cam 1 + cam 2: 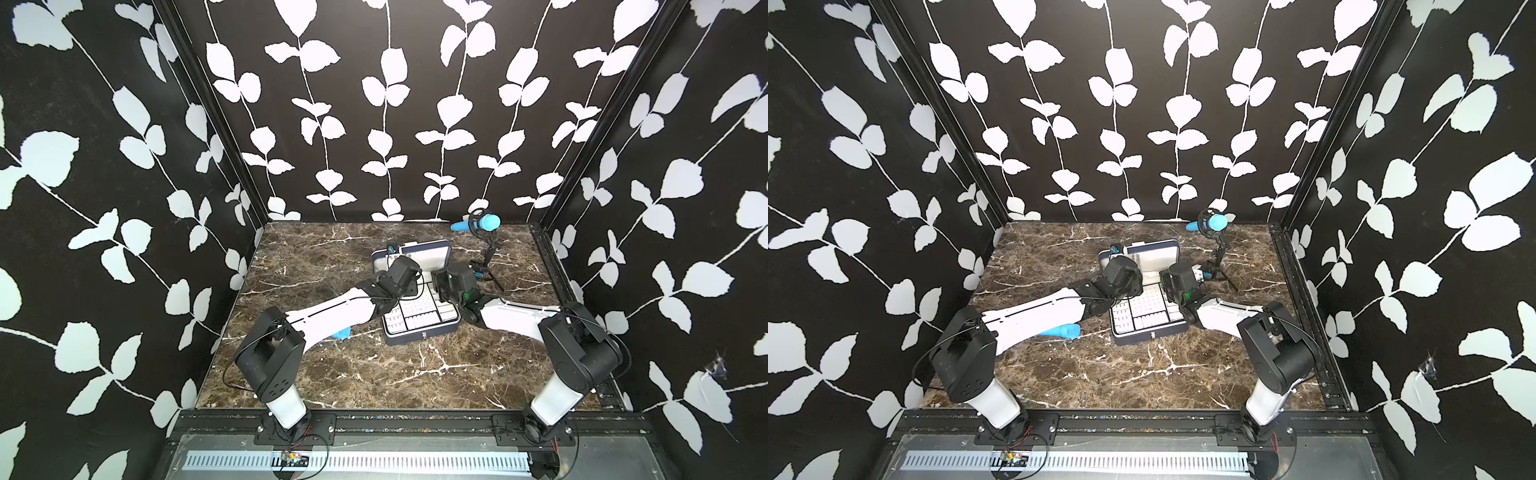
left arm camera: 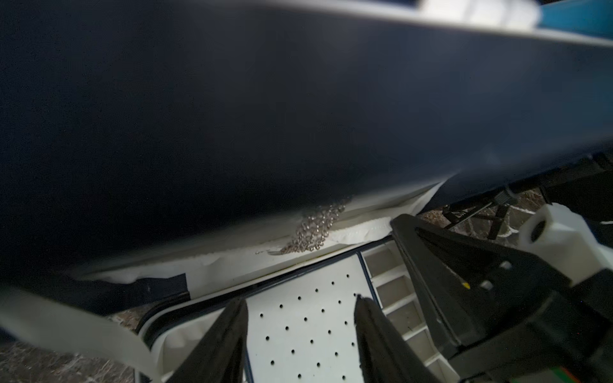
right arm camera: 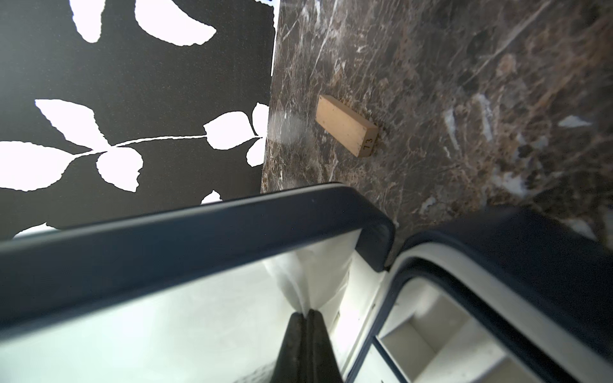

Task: Put jewelry chain into jewelry box
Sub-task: Open the storage slot of the jewelry box, then adjust the necklace in the storage slot.

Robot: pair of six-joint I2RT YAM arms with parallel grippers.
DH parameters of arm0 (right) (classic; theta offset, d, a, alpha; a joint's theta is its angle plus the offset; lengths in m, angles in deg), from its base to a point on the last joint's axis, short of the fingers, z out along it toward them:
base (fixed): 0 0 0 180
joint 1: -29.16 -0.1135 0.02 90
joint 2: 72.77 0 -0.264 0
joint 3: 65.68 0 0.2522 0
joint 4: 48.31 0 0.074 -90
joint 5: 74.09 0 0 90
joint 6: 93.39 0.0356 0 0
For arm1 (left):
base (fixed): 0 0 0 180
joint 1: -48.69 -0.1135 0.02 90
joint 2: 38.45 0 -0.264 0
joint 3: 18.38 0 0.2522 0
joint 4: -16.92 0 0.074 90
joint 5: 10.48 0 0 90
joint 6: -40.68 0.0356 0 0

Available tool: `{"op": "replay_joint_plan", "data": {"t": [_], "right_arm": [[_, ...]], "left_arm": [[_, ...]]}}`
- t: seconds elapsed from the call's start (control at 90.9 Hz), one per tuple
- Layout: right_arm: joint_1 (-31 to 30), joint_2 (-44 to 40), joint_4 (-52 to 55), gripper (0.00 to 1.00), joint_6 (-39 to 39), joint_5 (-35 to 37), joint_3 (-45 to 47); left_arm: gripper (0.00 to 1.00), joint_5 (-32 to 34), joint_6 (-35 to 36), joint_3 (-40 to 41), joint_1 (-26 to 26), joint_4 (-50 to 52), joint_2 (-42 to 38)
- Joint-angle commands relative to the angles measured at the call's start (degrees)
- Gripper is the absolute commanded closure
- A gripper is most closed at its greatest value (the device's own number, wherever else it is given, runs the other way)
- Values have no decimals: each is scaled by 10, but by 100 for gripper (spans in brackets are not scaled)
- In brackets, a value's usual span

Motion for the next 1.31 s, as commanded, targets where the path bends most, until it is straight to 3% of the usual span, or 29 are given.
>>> {"op": "replay_joint_plan", "data": {"t": [0.0, 0.649, 1.298], "right_arm": [[-15, -5, 24, 100, -4, -9, 12], [-12, 12, 36, 100, -2, -1, -35], [-12, 15, 30, 100, -3, -8, -34]], "left_arm": [[47, -9, -10, -18, 1, -7, 14], [50, -10, -6, -80, 1, 20, 69], [62, 8, -3, -127, -1, 55, 119]]}}
